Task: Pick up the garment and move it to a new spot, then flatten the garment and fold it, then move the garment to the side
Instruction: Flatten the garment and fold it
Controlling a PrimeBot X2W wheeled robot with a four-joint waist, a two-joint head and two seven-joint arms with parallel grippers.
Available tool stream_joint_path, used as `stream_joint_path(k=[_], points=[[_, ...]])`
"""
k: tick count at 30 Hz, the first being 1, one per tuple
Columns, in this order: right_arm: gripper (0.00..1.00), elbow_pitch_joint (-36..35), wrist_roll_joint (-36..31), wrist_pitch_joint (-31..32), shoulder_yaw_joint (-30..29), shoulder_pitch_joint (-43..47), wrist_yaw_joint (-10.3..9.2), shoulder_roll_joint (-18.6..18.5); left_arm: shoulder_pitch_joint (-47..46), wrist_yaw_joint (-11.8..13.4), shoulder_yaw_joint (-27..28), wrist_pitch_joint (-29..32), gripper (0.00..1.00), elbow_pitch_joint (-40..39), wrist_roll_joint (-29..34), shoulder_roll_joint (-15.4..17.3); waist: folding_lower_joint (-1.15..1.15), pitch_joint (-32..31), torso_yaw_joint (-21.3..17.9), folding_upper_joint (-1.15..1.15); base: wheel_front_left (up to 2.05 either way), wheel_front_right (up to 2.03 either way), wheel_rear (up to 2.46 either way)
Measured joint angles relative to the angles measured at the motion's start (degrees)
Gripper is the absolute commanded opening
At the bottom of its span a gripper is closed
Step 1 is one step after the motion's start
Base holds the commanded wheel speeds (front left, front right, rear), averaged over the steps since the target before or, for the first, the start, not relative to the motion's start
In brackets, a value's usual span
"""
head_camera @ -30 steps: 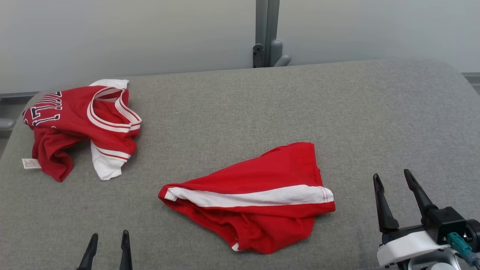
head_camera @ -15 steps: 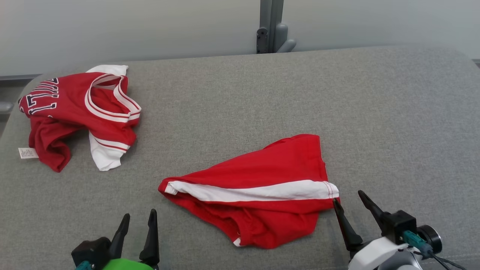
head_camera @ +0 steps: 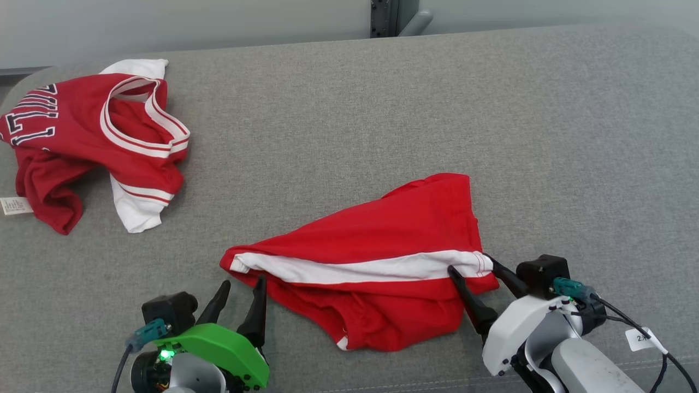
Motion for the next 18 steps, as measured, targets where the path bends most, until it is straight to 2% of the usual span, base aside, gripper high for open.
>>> stream_joint_path(k=[6, 12, 18], points=[[1.0, -2.7, 3.7, 2.3, 2.5, -0.1, 0.0, -2.0, -1.1, 1.2, 0.4, 0.7, 1.0, 0.3, -0.3, 0.3, 0.0, 0.4, -0.3, 0.0, 0.0, 0.0, 0.0], [1.0, -4.5, 5.2, 2.8, 3.6, -0.2, 0.0, -3.7, -1.3, 0.1, 0.0, 0.9, 1.0, -0.6, -2.8, 0.3, 0.0, 0.2, -0.5, 0.0, 0.0, 0.0, 0.0], [1.0, -5.0, 5.4, 2.6, 4.1, -0.3, 0.0, -4.2, -1.6, 0.2, 0.3, 0.2, 1.0, -0.6, -4.7, 0.2, 0.0, 0.0, -0.8, 0.0, 0.0, 0.0, 0.0]])
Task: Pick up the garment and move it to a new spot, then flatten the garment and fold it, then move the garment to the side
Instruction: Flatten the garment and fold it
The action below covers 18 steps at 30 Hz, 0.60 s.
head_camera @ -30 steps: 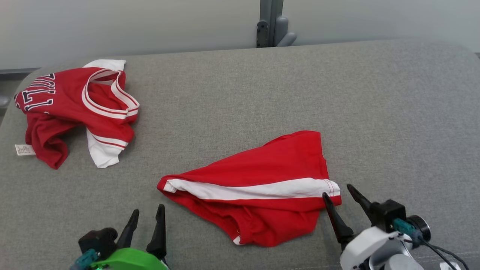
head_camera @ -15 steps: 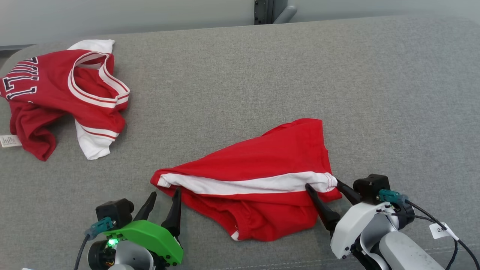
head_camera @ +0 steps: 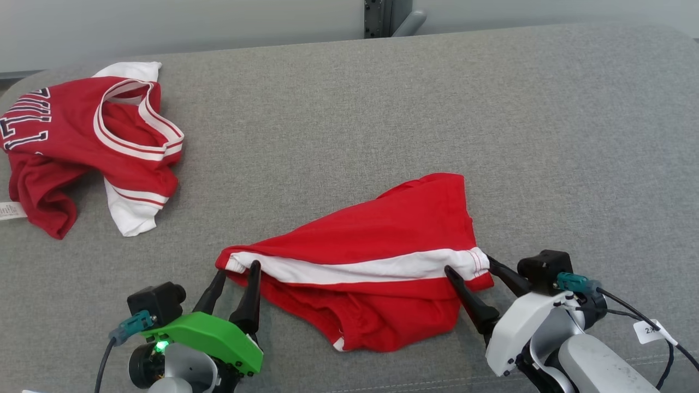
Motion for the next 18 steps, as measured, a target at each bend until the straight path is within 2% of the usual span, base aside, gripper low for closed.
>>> stream_joint_path(k=[12, 14, 15, 16, 17, 18], points=[[1.0, 0.0, 0.3, -0.6, 1.1, -0.2, 0.0, 0.1, -2.7, 0.2, 0.4, -0.7, 1.0, 4.3, -4.5, -0.1, 0.0, 0.0, -0.8, 0.0, 0.0, 0.0, 0.0], [1.0, 0.0, 0.3, -0.6, 1.2, -0.2, 0.0, 0.1, -3.4, 0.2, 0.5, -1.3, 0.69, 5.2, -5.2, -0.1, 0.0, -0.1, -0.8, 0.0, 0.0, 0.0, 0.0], [0.97, 0.1, 0.3, -0.7, 1.4, -0.2, 0.0, 0.1, -3.8, 0.2, 0.6, -1.3, 0.44, 5.7, -5.4, -0.1, 0.0, -0.1, -0.9, 0.0, 0.0, 0.0, 0.0], [0.78, 0.1, 0.3, -0.9, 1.6, -0.4, 0.0, 0.1, -4.1, 0.2, 0.4, -1.3, 0.14, 6.3, -5.6, -0.1, 0.0, -0.2, -0.9, 0.0, 0.0, 0.0, 0.0], [0.42, 0.1, 0.3, -1.1, 1.8, -0.6, 0.0, 0.1, -4.4, -0.1, 0.2, -1.3, 0.0, 6.9, -5.8, -0.1, 0.0, -0.3, -1.0, 0.0, 0.0, 0.0, 0.0], [0.22, 0.1, 0.4, -1.4, 1.9, -0.7, 0.0, 0.2, -4.6, -0.2, -0.1, -1.2, 0.0, 7.3, -5.8, -0.1, 0.0, -0.4, -1.1, 0.0, 0.0, 0.0, 0.0]])
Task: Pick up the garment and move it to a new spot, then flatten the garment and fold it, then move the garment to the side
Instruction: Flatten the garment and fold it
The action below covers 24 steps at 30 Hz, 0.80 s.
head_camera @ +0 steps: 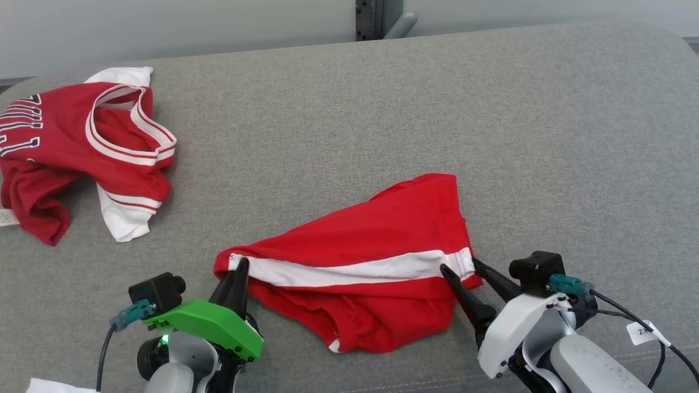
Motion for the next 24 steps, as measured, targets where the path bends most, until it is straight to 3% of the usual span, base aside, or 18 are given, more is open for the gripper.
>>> stream_joint_path(k=[1, 9, 16, 19, 24], points=[[0.0, 0.1, 0.4, -0.3, 0.2, 0.0, 0.0, 0.1, -0.1, -0.4, -0.3, 0.1, 0.0, 0.4, 0.0, 0.0, 0.0, -0.1, -0.1, 0.0, 0.0, 0.0, 0.0], [0.0, -3.8, 9.3, -1.5, -0.1, -0.3, 0.0, -0.7, 1.9, -2.3, -1.3, 5.8, 0.0, -4.9, -4.0, 2.0, 0.0, -1.2, -1.7, 0.0, 0.0, 0.0, 0.0], [0.0, -19.2, 22.5, 3.4, -6.7, -0.3, -0.01, -10.9, 7.8, -3.2, -3.1, 23.0, 0.0, -32.5, -14.7, 8.9, 0.0, -1.8, -3.5, 0.0, 0.0, 0.0, 0.0], [0.0, -25.7, 27.1, 5.7, -11.5, -0.3, -0.01, -14.7, 7.8, -0.7, -1.8, 29.3, 0.0, -44.6, -18.2, 12.0, 0.0, -1.6, -4.1, 0.0, 0.0, 0.0, 0.0], [0.0, -32.9, 32.7, 9.4, -18.8, -3.2, -0.02, -18.2, 1.8, 5.0, 0.3, 38.0, 0.0, -58.1, -22.8, 14.9, 0.0, -0.4, -5.0, 0.0, 0.0, 0.0, 0.0]])
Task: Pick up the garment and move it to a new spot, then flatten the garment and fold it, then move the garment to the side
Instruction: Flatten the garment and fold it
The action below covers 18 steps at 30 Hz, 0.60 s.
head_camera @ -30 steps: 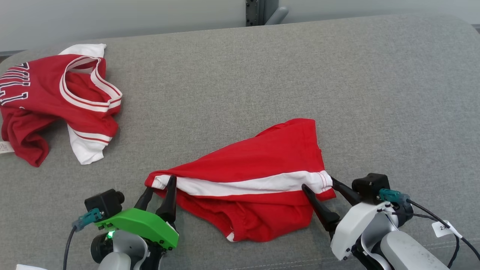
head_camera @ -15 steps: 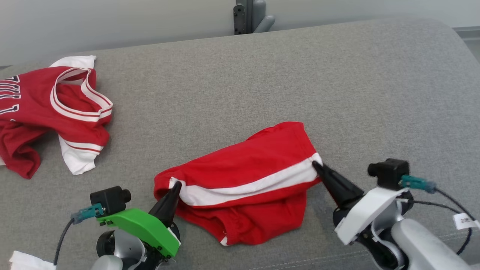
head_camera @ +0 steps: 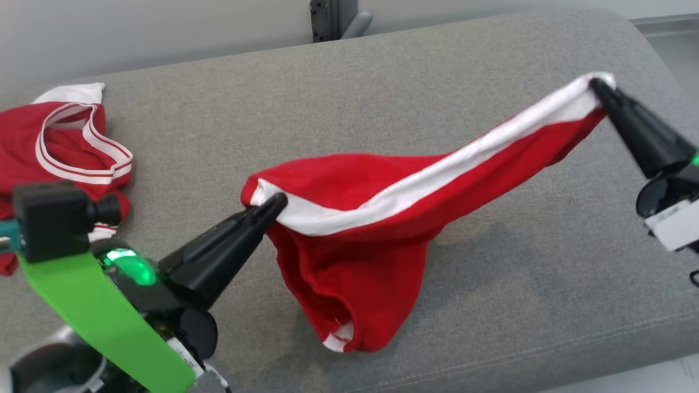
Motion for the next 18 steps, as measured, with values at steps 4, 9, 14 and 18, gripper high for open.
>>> stream_joint_path(k=[4, 9, 14, 18], points=[[0.0, -0.4, 1.2, 3.9, -2.4, -8.4, 0.0, -1.1, -10.3, 4.5, 1.5, 6.1, 0.0, -3.8, -3.0, 1.7, 0.0, 2.3, -1.1, 0.0, 0.0, 0.0, 0.0], [0.0, 6.7, -0.6, 6.6, -2.3, -24.8, 0.0, 0.9, -29.9, 6.2, 0.0, 12.8, 0.0, 4.7, -0.5, 5.2, 0.0, 7.1, -2.3, 0.0, 0.0, 0.0, 0.0], [0.0, 18.7, -5.7, 3.9, -2.3, -43.3, 0.01, 7.4, -51.4, 5.8, -4.0, 13.0, 0.0, 20.8, 7.1, 3.5, 0.0, 13.3, -3.2, 0.0, 0.0, 0.0, 0.0], [0.0, 33.2, -11.9, -4.2, -3.2, -60.1, 0.01, 15.4, -69.3, 2.5, -7.5, 5.0, 0.0, 39.5, 17.3, 0.7, 0.01, 19.8, -3.9, 0.0, 0.0, 0.0, 0.0]])
